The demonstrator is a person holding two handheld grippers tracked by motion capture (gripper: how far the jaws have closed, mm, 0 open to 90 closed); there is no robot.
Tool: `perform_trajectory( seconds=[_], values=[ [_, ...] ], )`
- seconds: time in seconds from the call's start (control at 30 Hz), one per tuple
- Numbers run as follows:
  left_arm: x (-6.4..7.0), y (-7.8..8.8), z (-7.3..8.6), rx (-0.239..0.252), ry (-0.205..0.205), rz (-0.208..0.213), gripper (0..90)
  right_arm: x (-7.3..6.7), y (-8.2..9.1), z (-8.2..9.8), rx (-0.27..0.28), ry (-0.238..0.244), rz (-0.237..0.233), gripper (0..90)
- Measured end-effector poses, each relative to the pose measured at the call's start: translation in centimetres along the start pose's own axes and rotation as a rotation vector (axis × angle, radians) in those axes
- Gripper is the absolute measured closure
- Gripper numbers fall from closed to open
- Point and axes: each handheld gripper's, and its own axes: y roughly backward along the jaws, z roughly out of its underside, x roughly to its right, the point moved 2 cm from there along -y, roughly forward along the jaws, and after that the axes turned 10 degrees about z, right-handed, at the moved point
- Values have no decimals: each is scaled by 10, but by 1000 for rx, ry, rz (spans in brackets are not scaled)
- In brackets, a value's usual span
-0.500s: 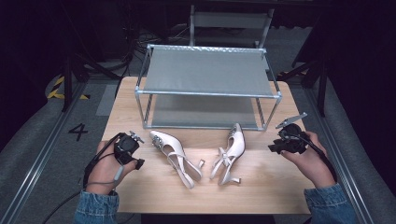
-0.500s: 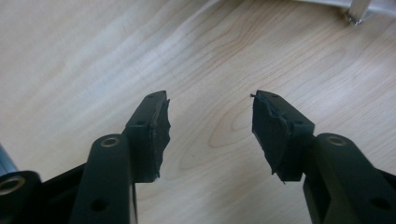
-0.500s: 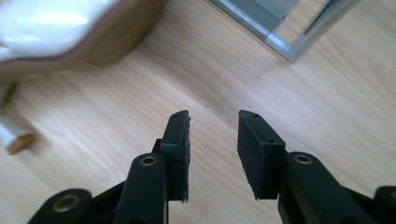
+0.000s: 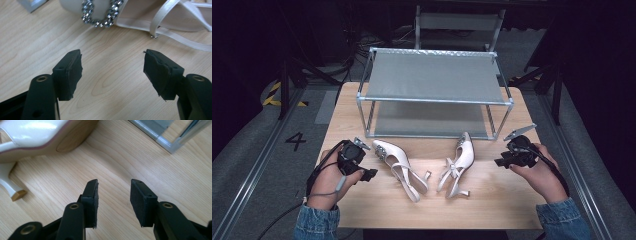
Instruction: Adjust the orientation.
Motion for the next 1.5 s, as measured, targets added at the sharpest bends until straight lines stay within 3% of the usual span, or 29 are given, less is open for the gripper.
perform_trajectory(
  seconds=[0.13,0.33,0.47,0.73,1.0,1.13,1.2,1.5],
  values=[
    [9,-6,-5,-10,-46,45,314,-3,-4,0,7,2,-24,572],
    [17,-18,-11,-46,-107,55,319,-5,-10,1,-5,-2,-43,567],
    [22,-31,-15,-66,-133,63,341,-9,-12,0,-4,7,-74,563],
    [28,-54,-20,-66,-164,123,450,-14,-17,0,-15,27,-82,550],
    [27,-66,-23,-58,-141,157,553,-16,-21,0,-23,38,-84,545],
    [27,-63,-22,-61,-81,182,707,-17,-22,1,-30,38,-87,543],
    [27,-63,-23,-72,-84,179,791,-17,-23,1,-31,39,-85,541],
    [31,-55,-24,-65,-75,195,829,-16,-24,1,-33,41,-85,534]
  ],
)
